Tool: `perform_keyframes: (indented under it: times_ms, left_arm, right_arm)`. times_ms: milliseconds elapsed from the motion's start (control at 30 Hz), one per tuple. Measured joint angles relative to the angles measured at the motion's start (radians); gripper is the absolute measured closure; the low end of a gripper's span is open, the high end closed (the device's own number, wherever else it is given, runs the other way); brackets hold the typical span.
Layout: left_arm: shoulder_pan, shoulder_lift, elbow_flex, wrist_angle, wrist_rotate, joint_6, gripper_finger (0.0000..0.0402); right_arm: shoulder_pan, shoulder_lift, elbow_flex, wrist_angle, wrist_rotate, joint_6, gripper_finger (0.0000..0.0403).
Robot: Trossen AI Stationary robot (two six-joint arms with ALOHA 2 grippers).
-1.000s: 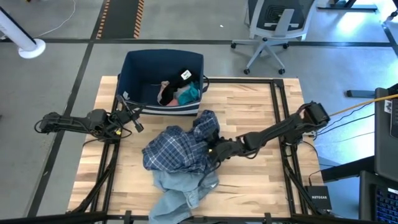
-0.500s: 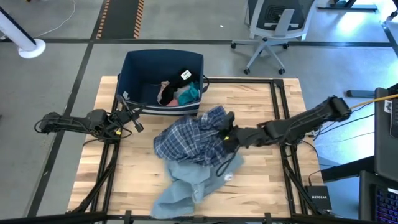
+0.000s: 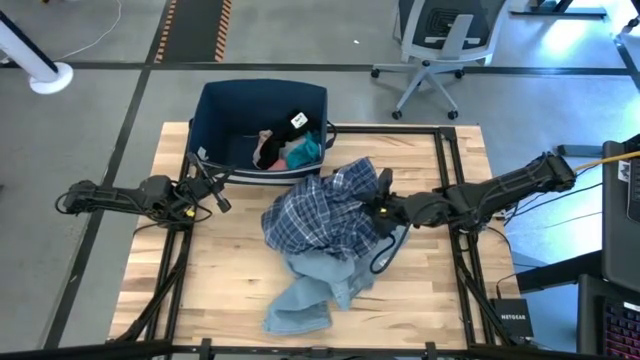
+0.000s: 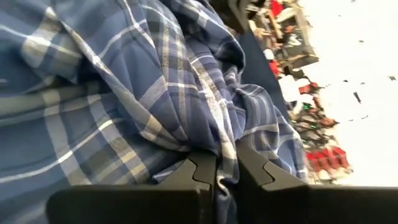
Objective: Sort clothes
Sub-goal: Put the blue shirt into the blue laundry bin
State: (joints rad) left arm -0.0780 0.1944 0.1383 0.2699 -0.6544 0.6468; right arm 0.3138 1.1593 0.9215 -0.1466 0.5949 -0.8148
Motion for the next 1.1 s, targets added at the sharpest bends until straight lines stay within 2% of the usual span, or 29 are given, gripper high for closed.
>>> perform_keyframes:
  times_ms: [100,267,400,567,700,867,1100]
  left_arm:
    - [0.000,0.000,0.000,0.000,0.000,0.000,0.0400]
    - [0.000,0.000,0.000,0.000,0.000,0.000,0.0400]
    - [0.000,0.000,0.000,0.000,0.000,0.000,0.0400]
    - [0.000,0.000,0.000,0.000,0.000,0.000,0.0400]
    - [0.000,0.000,0.000,0.000,0.000,0.000,0.0400]
    - [0.000,0.000,0.000,0.000,0.000,0.000,0.0400]
    - [0.000,0.000,0.000,0.000,0.000,0.000,0.0400]
  right_arm:
    - [-0.001,0.017,0.001,-0.023,-0.067,0.031,0.0363]
    - [0.000,0.061,0.001,-0.035,-0.093,0.074,0.0333]
    - [0.000,0.085,0.001,-0.025,-0.136,0.074,0.0287]
    - [0.000,0.085,0.002,0.016,-0.116,0.028,0.0218]
    - [0.000,0.085,0.002,0.057,-0.110,-0.032,0.0181]
    - [0.000,0.085,0.013,0.061,-0.109,-0.082,0.0164]
    - [0.001,0.085,0.117,-0.134,-0.122,-0.080,0.0161]
